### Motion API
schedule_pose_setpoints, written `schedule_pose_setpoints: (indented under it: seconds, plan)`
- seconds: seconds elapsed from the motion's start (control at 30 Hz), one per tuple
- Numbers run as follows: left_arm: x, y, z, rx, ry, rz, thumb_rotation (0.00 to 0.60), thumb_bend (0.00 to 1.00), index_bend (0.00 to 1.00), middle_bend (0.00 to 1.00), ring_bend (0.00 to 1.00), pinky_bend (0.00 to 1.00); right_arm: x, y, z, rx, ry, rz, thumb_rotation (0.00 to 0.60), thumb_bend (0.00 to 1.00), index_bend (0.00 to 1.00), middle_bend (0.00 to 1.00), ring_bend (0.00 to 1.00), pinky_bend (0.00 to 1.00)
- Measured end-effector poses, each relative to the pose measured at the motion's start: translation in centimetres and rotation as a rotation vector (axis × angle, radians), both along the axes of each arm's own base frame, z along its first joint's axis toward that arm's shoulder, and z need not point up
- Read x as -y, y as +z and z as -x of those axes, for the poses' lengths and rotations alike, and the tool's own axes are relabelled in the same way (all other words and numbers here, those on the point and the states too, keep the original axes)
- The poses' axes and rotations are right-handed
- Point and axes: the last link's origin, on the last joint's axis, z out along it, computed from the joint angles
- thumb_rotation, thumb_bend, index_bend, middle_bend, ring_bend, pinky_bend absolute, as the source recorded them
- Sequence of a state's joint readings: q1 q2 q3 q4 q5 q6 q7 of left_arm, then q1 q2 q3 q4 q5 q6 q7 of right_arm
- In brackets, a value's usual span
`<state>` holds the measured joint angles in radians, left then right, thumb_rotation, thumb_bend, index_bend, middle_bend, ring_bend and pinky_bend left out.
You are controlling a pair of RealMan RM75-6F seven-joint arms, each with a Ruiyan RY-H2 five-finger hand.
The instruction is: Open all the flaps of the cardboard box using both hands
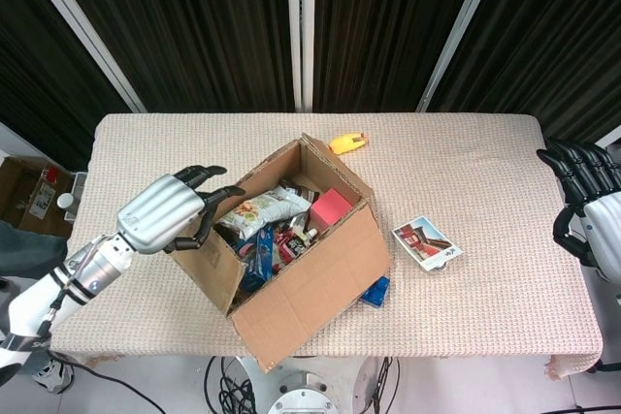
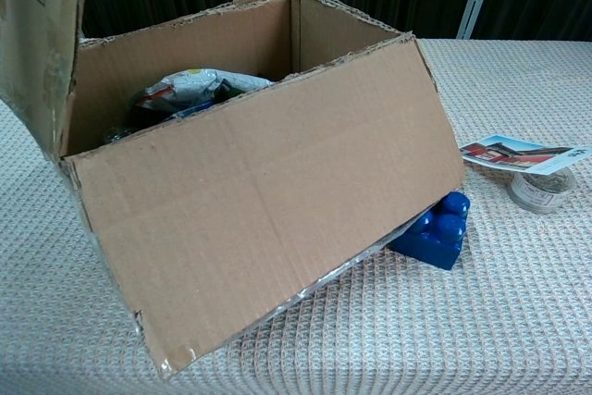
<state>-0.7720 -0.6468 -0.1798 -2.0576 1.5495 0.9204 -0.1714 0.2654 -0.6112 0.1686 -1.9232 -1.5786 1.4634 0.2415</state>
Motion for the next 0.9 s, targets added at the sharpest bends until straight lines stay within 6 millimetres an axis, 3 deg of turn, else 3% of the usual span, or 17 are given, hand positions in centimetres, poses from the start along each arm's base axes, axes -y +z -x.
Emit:
schedule_pose_setpoints:
  seconds: [0.53, 0.9]
  plan:
    - [3.2, 4.4, 5.1, -0.044, 0.121, -0.040, 0.418, 0.76, 0.17, 0.59, 0.14, 0.20, -0.3, -1.1, -1.1, -0.015, 0.010, -0.033, 0.600, 0.88, 0.00, 0.03, 0.00, 0.00]
    - [4.8, 6.4, 6.9, -0.063, 0.175, -0.067, 0.418, 0.75, 0.17, 0.64, 0.19, 0.20, -0.6, -1.7, -1.3, -0.019, 0.015, -0.049, 0.600, 0.88, 0.00, 0.03, 0.00, 0.00]
